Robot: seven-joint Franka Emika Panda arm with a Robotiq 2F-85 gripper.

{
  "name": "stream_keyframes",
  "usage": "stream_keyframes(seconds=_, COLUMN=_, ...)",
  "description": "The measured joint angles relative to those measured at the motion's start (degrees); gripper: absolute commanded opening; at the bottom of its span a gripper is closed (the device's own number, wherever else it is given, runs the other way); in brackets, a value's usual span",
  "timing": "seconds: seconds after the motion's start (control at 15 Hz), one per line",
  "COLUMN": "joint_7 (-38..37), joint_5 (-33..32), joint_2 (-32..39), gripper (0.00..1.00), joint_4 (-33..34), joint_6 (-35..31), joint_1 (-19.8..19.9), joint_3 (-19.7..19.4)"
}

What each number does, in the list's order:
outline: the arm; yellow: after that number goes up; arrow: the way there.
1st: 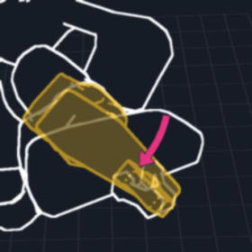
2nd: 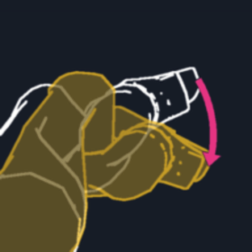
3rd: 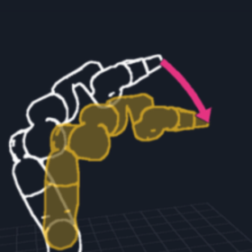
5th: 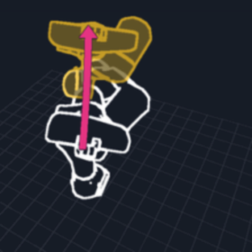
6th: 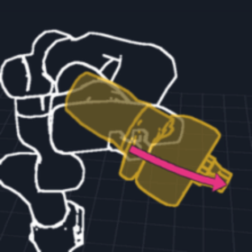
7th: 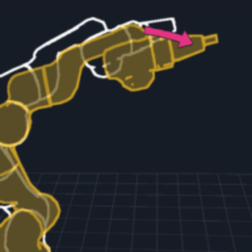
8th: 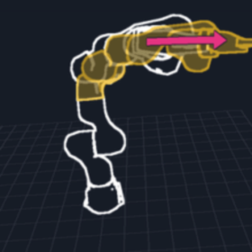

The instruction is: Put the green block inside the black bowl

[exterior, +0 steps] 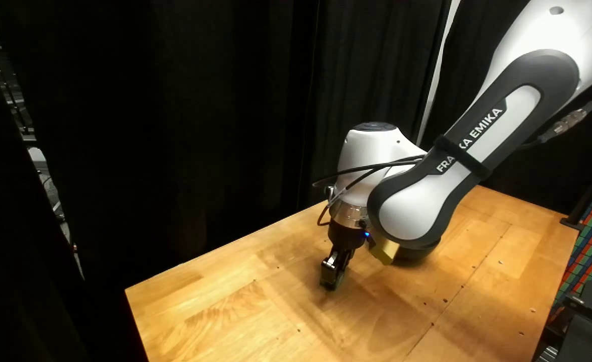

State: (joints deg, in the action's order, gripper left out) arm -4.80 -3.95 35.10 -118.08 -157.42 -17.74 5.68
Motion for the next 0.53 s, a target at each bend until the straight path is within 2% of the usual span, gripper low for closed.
stream_keyframes(seconds=0.2, joint_7=-2.0, joint_5=-2.2, joint_2=-1.4, gripper=0.18, joint_4=0.0, joint_6=0.1, joint_1=-1.6, joint_3=-2.0)
stream_keyframes(seconds=0.33, joint_7=-5.8, joint_5=-6.7, joint_2=-4.5, gripper=0.18, joint_4=-0.2, joint_6=1.5, joint_1=-4.4, joint_3=-5.9)
stream_keyframes(seconds=0.53, joint_7=-13.9, joint_5=-15.7, joint_2=-10.5, gripper=0.18, joint_4=-0.9, joint_6=8.6, joint_1=-8.4, joint_3=-12.0)
